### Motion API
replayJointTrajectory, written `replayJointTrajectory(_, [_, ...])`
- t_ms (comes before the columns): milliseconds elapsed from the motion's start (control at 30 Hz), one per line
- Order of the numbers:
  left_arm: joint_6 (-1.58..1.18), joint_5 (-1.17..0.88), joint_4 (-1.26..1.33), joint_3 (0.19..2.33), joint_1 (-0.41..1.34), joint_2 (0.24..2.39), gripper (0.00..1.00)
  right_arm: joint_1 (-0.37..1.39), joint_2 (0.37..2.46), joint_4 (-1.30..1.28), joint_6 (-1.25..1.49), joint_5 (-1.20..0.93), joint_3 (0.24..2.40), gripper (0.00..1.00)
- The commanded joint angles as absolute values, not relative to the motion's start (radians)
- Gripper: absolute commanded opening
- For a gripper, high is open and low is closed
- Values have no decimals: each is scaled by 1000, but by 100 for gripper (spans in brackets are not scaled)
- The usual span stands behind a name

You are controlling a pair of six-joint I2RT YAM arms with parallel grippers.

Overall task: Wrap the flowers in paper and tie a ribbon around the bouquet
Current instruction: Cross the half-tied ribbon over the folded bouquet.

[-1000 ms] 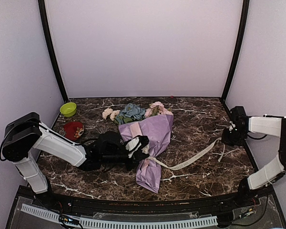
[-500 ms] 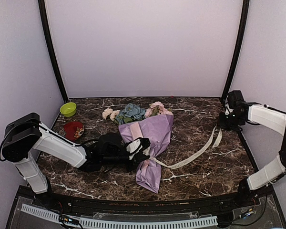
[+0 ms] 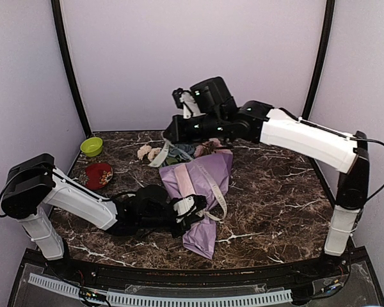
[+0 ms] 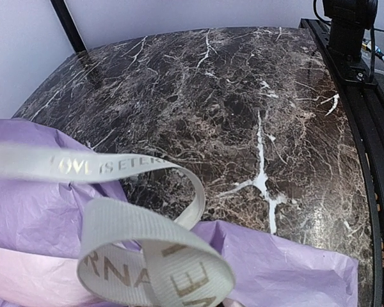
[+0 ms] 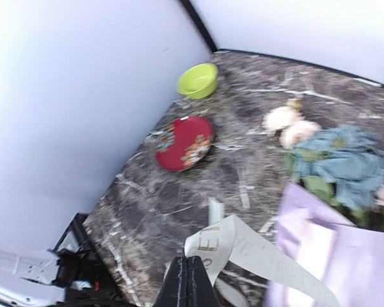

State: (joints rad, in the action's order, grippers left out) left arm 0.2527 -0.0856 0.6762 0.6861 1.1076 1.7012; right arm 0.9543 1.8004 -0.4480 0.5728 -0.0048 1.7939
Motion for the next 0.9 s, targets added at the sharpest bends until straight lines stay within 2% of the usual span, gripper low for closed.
replayJointTrajectory(0, [280, -68, 651, 686, 1123, 1671, 0, 1086, 2003, -502, 546, -100, 2035, 0])
replayJointTrajectory(133, [281, -52, 646, 676, 1129, 1672, 0, 1154, 2173, -571, 533, -171, 2271, 0])
replayJointTrajectory(533, [274, -48, 692, 659, 1132, 1683, 0, 1207, 2217, -531, 559, -242, 2247, 1])
replayJointTrajectory(567, [272, -46, 683, 664, 1132, 1684, 0, 1207, 2217, -538, 557, -241, 2250, 14])
replayJointTrajectory(600, [270, -47, 676, 667, 1132, 1683, 0, 1207, 2214, -544, 551, -236, 2250, 33])
replayJointTrajectory(667, [270, -46, 678, 664, 1132, 1681, 0, 1206, 2202, -559, 530, -198, 2243, 93])
replayJointTrajectory(700, [270, -43, 683, 661, 1132, 1681, 0, 1205, 2195, -567, 519, -171, 2238, 99])
replayJointTrajectory(867, [261, -40, 682, 653, 1132, 1670, 0, 1178, 2113, -569, 476, -107, 2179, 100])
